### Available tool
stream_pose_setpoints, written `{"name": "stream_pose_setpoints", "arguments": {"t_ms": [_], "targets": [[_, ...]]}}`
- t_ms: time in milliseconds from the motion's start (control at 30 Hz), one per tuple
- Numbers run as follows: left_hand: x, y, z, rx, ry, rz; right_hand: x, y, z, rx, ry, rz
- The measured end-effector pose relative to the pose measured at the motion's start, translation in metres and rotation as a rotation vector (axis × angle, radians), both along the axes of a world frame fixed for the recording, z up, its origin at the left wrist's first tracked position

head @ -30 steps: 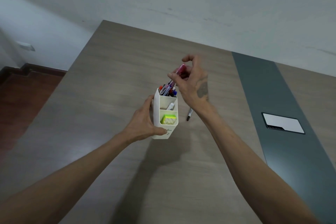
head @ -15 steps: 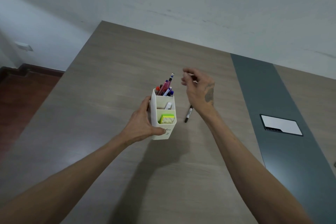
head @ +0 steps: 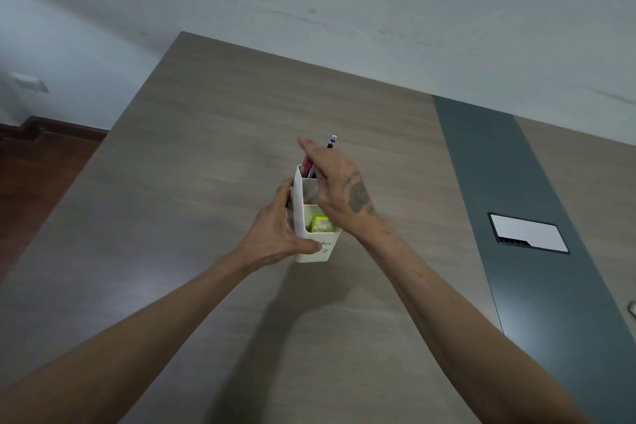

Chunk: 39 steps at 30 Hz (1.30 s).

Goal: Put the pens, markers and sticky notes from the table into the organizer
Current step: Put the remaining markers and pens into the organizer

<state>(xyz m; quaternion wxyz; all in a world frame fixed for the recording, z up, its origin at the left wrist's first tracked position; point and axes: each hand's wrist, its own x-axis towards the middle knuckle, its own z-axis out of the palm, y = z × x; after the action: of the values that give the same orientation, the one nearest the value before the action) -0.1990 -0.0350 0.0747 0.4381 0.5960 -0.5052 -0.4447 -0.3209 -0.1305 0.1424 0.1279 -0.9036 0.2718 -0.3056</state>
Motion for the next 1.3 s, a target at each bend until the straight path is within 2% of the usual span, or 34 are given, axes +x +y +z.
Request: {"name": "stream_pose_setpoints", "arguments": {"t_ms": [133,233,333,567,700,767,867,933,1067,1133,1200,1300], "targets": [[0.003,-0.001,-0.002,0.009,0.030,-0.003,-0.013,-0.006,0.010,0.139,-0.236,-0.061],[0.004,-0.001,-0.002,0.027,0.046,-0.028,-0.023,-0.016,0.010,0.197,-0.351,-0.313],[0.002,-0.004,-0.002,0.036,0.046,-0.061,-0.026,-0.026,0.007,0.378,-0.269,-0.419],[0.002,-0.006,-0.005,0.059,0.124,-0.079,-0.016,-0.041,0.023,0.420,0.082,-0.124],[0.005,-0.008,-0.007,0.063,0.109,-0.094,-0.020,-0.053,0.021,0.497,0.234,-0.043],[0.006,-0.010,-0.009,0.064,0.097,-0.091,-0.025,-0.059,0.017,0.580,0.214,-0.043],[0.008,-0.014,-0.011,0.074,0.092,-0.083,-0.039,-0.073,-0.003,0.781,0.007,-0.195],[0.010,-0.017,-0.014,0.079,0.091,-0.073,-0.053,-0.082,-0.026,0.738,0.098,-0.316],[0.015,-0.019,-0.023,0.083,0.083,-0.048,-0.079,-0.076,-0.101,0.672,0.678,-0.294],[0.017,-0.017,-0.028,0.085,0.080,-0.044,-0.087,-0.060,-0.132,0.636,0.839,-0.245],[0.019,-0.014,-0.032,0.101,0.083,-0.040,-0.095,-0.040,-0.152,0.584,0.865,-0.229],[0.023,-0.012,-0.034,0.103,0.078,-0.029,-0.109,-0.019,-0.175,0.507,0.654,-0.313]]}}
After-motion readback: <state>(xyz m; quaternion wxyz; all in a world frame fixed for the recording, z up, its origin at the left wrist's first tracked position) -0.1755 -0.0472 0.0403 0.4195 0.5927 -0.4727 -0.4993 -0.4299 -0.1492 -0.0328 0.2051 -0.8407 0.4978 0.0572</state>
